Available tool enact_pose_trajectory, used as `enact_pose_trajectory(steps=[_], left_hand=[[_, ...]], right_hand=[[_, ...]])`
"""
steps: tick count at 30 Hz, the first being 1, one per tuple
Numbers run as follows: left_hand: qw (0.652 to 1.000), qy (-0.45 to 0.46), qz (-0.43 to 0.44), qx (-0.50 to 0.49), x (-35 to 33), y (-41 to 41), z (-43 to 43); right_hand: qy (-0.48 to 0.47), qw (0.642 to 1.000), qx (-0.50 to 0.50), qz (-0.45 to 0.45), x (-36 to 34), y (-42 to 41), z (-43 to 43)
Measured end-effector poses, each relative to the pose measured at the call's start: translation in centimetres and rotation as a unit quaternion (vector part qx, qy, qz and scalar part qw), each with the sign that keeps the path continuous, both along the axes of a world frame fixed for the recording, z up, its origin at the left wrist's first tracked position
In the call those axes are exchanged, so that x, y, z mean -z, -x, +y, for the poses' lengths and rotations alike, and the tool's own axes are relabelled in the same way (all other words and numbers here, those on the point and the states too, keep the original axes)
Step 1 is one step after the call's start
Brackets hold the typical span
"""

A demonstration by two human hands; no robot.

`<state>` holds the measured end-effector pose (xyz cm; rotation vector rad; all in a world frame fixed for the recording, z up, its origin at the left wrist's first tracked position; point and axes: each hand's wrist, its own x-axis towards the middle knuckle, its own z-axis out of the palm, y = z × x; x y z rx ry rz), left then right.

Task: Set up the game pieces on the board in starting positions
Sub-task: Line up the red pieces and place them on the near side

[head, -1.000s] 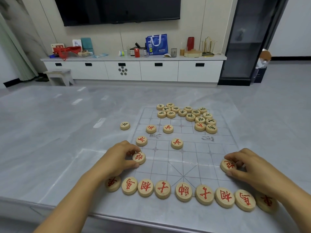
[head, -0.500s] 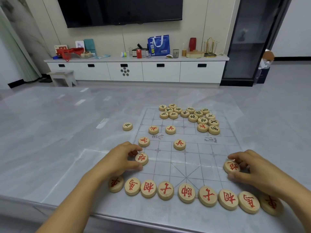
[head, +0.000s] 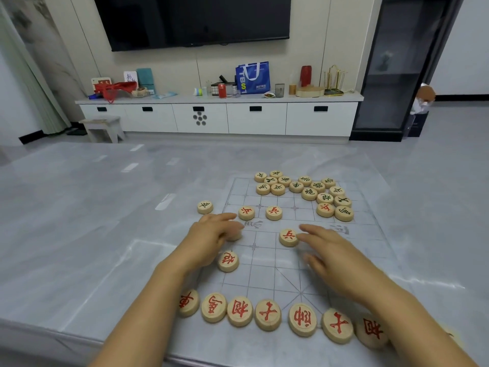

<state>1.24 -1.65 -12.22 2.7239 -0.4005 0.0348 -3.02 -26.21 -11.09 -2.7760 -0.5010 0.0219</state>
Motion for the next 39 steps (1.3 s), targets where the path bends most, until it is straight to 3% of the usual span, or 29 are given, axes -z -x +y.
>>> enact_pose_trajectory(steps=[7, 17, 24, 31, 39], left_hand=[[0.999, -0.028, 0.007, -0.019, 0.5, -0.8, 1.1], [0.990, 0.032, 0.113, -0.072, 0.0, 0.8, 4.7], [0.985, 0.098, 0.104, -0.097, 0.1, 1.0, 5.3], [0.989, 0.080, 0.087, -0.085, 0.5, 0.7, 5.4], [0.990, 0.071, 0.096, -0.078, 0.6, 0.4, 5.5]], right_hand=[[0.055, 0.996, -0.045, 0.052, 1.2, -1.3, 1.7], [0.083, 0.996, -0.001, -0.025, 0.6, -0.6, 2.0], [0.084, 0.996, 0.004, -0.001, 1.2, -1.2, 2.1], [0.067, 0.997, 0.041, -0.011, 1.3, -1.3, 2.5], [0.022, 0.997, 0.053, 0.046, 0.8, -1.0, 3.9]])
